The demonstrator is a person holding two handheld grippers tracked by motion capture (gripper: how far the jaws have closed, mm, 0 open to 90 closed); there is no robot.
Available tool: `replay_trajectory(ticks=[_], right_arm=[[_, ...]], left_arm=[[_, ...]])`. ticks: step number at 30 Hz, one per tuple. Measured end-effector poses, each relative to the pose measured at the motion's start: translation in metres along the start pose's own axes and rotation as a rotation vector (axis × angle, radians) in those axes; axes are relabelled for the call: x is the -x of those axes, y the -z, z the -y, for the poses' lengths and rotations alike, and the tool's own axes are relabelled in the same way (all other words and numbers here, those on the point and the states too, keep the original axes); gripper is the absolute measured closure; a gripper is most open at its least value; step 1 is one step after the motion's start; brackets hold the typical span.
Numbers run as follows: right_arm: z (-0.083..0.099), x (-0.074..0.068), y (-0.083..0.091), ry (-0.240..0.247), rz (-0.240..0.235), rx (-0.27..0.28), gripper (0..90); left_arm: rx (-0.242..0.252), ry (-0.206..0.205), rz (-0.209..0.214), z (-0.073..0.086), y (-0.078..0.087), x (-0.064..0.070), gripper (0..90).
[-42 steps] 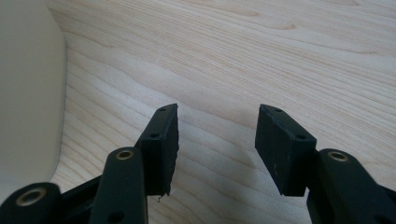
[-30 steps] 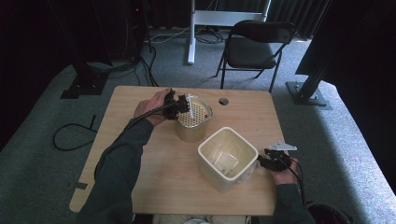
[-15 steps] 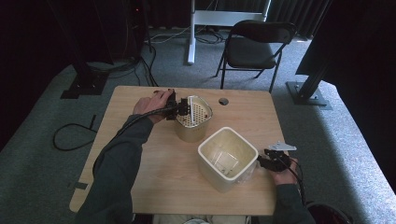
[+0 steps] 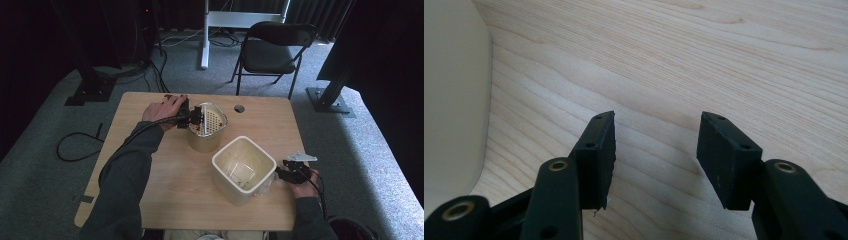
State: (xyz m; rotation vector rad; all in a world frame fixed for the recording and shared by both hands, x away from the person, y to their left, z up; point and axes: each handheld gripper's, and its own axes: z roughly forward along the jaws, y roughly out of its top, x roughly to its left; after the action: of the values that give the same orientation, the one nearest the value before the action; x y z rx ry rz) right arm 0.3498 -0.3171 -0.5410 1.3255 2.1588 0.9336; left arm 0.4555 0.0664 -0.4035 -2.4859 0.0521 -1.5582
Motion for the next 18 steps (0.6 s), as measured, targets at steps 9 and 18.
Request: replay_trajectory(ticks=[9,18], right_arm=[[0.0003,0.0003,-0.0007,0.003,-0.001,-0.004,48.9],[0.0006,0.0001,-0.0016,0.0,-0.004,-0.008,48.9]], left_arm=[[-0.01,-0.018,-0.015,0.0015,-0.0019,0.004,37.6],[-0.017,-0.044,-0.036,0.0016,-0.0023,0.006,37.6]])
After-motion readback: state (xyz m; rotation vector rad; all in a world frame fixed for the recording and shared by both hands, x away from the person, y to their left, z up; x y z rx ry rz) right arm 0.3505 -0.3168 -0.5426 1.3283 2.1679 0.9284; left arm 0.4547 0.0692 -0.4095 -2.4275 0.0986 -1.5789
